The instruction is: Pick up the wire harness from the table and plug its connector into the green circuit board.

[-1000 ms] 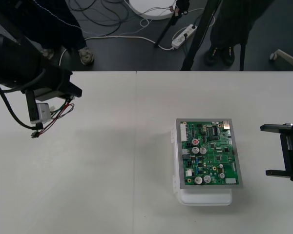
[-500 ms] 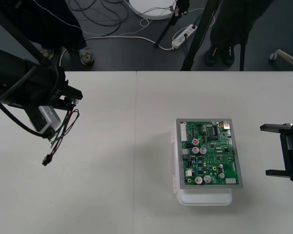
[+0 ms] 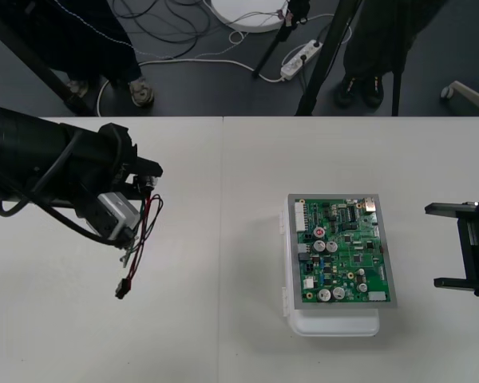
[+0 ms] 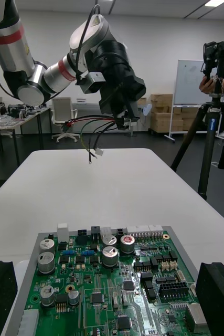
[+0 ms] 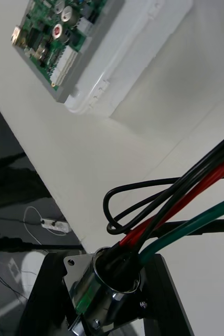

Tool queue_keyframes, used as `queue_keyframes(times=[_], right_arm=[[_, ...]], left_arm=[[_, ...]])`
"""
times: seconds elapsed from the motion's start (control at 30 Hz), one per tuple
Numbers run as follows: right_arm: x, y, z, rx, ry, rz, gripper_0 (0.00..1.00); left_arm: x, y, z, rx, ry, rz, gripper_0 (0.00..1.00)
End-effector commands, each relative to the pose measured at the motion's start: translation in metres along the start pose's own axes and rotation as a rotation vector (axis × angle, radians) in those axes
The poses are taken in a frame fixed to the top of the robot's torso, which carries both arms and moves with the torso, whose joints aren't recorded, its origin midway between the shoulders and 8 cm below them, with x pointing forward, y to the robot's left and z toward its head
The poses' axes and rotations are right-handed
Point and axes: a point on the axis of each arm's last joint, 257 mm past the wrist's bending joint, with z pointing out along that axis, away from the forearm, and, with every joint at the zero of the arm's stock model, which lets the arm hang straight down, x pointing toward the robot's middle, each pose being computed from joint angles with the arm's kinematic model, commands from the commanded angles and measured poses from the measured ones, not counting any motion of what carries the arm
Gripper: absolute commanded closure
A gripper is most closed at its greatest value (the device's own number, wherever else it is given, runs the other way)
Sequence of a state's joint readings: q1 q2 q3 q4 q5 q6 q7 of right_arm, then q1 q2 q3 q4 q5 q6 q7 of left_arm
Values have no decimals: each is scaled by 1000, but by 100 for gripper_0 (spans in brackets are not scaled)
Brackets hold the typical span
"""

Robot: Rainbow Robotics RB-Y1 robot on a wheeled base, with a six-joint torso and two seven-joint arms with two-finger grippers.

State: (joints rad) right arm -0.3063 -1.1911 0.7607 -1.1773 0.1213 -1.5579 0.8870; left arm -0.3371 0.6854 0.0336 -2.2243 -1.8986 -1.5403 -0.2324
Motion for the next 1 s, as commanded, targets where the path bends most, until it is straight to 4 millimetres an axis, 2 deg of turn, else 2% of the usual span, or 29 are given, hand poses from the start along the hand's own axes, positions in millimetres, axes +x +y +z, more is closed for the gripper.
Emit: queue_keyframes(times=[0.03, 0.2, 0.47, 0.83, 1.0], right_arm=[[-12, -9, 5, -2, -35, 5, 0], [-12, -8, 6, -5, -35, 8, 0], [-12, -8, 6, -5, -36, 12, 0], [-13, -8, 7, -7, -39, 21, 0], [-13, -8, 7, -6, -40, 28, 0]], left_arm=[[-9, 3, 3, -35, 10, -185, 100], [-9, 10, 7, -78, 29, -268, 100], [-14, 9, 13, -123, 21, -447, 100], [-3, 7, 14, -180, 63, -589, 100], [-7, 12, 17, -205, 47, -703, 100]])
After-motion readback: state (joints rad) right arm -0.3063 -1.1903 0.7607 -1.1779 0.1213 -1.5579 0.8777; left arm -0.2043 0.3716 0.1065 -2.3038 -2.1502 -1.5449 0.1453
